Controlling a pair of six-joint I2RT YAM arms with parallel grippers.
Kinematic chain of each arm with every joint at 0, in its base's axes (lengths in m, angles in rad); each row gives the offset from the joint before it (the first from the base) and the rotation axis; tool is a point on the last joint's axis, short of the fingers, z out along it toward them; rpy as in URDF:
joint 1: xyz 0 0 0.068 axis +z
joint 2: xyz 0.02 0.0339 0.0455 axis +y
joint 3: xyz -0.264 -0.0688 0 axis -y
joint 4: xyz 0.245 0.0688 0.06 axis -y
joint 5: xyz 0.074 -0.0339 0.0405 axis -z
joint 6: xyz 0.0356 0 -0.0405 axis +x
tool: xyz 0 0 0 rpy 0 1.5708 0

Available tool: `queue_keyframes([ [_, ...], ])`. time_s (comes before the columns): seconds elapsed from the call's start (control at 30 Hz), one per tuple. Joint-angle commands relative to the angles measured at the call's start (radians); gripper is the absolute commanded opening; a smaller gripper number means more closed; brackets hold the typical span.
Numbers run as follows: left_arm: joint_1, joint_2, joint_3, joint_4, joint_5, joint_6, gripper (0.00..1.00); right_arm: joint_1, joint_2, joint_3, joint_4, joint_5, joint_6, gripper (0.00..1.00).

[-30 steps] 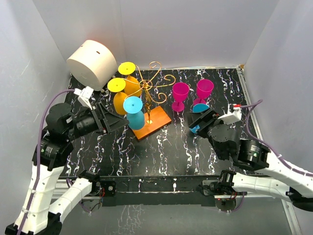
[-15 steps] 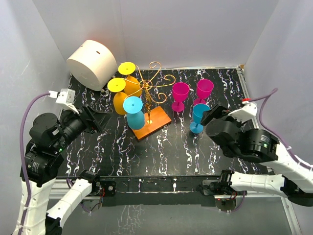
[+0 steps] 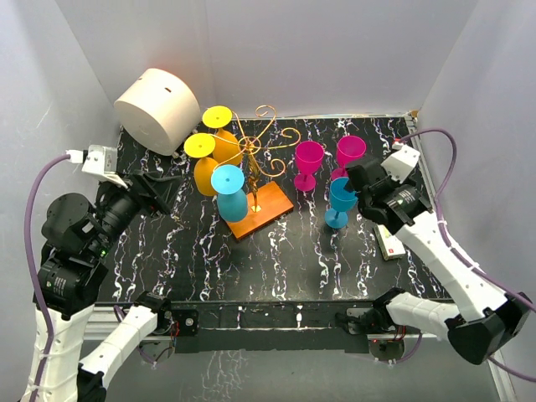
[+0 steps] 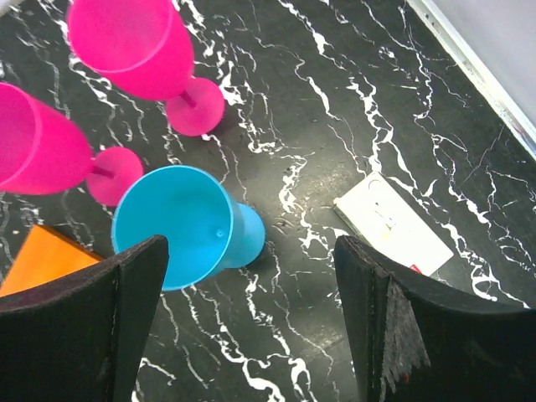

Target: Place the wine glass upside down on the wine glass rack

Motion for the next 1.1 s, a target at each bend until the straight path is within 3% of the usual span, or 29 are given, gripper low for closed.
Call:
queue_keyframes([
  [0.0, -0.001, 0.02, 0.024, 0.095, 0.007, 0.029, 0.64, -0.147, 0.006, -0.039, 0.229, -0.229, -0.202, 0.77],
  [0.3, -0.001, 0.083, 0.076, 0.141, 0.121, 0.021, 0.66, -0.276, 0.101, -0.078, 0.293, -0.368, -0.267, 0.53],
  [0.47, -0.002, 0.094, 0.072, 0.182, 0.14, 0.01, 0.66, -0.315, 0.131, -0.152, 0.361, -0.445, -0.308, 0.48],
  [0.6, -0.002, 0.126, 0.083, 0.192, 0.195, -0.027, 0.66, -0.33, 0.169, -0.165, 0.397, -0.516, -0.346, 0.33],
  [0.73, -0.002, 0.159, 0.078, 0.224, 0.299, -0.076, 0.66, -0.331, 0.199, -0.127, 0.371, -0.501, -0.387, 0.0],
  [0.93, -0.001, 0.199, 0.052, 0.305, 0.401, -0.153, 0.68, -0.332, 0.137, -0.073, 0.33, -0.451, -0.406, 0.0],
  [1.07, -0.001, 0.263, 0.064, 0.298, 0.461, -0.163, 0.78, -0.332, 0.064, -0.041, 0.292, -0.423, -0.396, 0.0],
])
